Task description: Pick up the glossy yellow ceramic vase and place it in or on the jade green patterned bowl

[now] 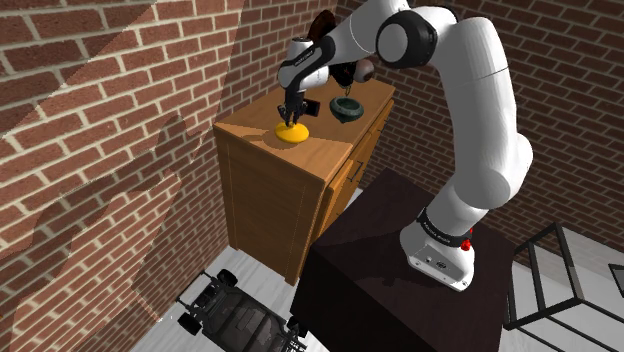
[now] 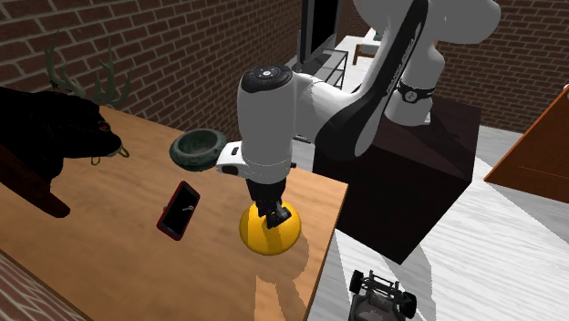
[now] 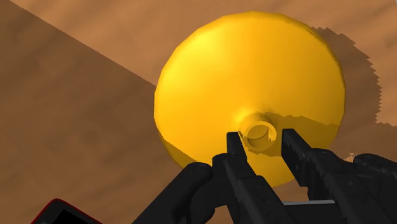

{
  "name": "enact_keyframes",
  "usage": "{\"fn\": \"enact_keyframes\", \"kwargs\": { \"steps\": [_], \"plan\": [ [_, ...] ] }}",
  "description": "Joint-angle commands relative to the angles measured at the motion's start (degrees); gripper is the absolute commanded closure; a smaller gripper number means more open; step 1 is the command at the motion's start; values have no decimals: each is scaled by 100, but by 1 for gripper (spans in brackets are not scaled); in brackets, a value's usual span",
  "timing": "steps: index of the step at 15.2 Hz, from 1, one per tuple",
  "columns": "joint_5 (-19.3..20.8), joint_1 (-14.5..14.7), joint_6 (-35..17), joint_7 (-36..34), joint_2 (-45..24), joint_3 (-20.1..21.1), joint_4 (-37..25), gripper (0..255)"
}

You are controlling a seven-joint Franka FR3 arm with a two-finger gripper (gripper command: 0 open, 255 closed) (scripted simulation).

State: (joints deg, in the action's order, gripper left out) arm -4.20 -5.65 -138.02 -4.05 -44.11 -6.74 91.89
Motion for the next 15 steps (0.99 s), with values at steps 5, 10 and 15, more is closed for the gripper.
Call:
{"fn": "enact_keyframes", "kwargs": {
  "steps": [5,10,15],
  "plan": [
    [29,23,254,-11,301,-27,48,255],
    [56,41,501,-20,554,-52,54,255],
    [83,56,760,-29,789,-74,29,255]
  ]
}}
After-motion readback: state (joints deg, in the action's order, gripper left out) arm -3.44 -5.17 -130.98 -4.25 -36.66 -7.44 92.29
